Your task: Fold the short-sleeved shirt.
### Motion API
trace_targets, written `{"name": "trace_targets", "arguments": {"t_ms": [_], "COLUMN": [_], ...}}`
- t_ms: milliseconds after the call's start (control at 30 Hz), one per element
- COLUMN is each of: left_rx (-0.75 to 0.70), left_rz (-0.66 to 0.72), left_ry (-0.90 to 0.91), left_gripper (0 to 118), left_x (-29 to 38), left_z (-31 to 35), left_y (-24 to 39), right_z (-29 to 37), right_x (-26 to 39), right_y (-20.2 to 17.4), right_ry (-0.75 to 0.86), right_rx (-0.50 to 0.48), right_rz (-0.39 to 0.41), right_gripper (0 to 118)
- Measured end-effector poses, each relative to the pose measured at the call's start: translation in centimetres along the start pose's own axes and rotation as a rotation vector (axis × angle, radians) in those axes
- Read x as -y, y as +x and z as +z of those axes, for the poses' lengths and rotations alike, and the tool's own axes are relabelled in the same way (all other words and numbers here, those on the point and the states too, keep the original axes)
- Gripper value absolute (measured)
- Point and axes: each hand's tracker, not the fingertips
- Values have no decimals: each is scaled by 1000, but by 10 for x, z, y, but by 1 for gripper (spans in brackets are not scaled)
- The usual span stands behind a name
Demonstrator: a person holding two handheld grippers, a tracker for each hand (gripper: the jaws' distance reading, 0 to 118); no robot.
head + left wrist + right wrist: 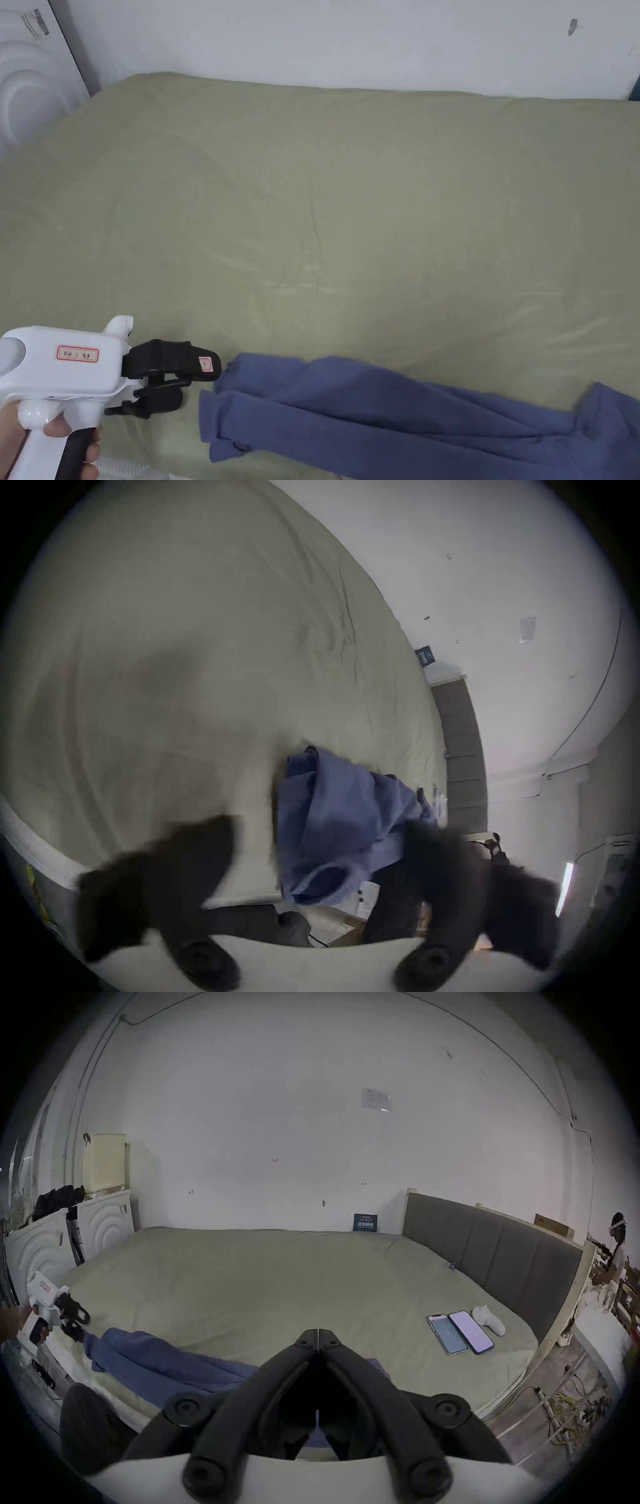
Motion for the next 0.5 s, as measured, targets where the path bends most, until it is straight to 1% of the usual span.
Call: {"name": "trace_targets", "arguments": {"t_ms": [33, 100, 133, 233, 267, 333, 400, 433, 467, 500], "left_rx": [40, 93, 119, 175, 226, 283, 288, 297, 292, 272], "left_rz": [3, 33, 58, 69, 80, 106, 122, 121, 122, 124], "left_ry": [-6, -23, -40, -82, -95, -103, -116, -119, -116, -110], "left_gripper": [116, 115, 115, 115, 115, 114, 112, 109, 90, 54], "left_x": [1, 2, 0, 5, 5, 5, 6, 6, 5, 3], "left_z": [-4, -15, -19, -44, -54, -66, -75, -77, -77, -75], "left_y": [-1, -4, -17, -22, -31, -31, -27, -24, -23, -24], "right_z": [0, -1, -2, -1, -1, -1, -1, -1, -1, -1], "right_x": [-1, 0, -1, 1, 1, 4, 5, 6, 8, 9], "right_y": [-1, 2, 1, 6, 6, 8, 11, 12, 12, 12], "right_ry": [-2, -7, -9, -11, -11, -15, -22, -26, -28, -29], "right_rx": [3, 8, 6, 8, 11, 10, 8, 5, 5, 4], "right_rz": [5, 3, -1, 5, 6, 5, 1, -1, -4, -4], "right_gripper": [0, 0, 0, 0, 0, 0, 0, 0, 0, 0]}}
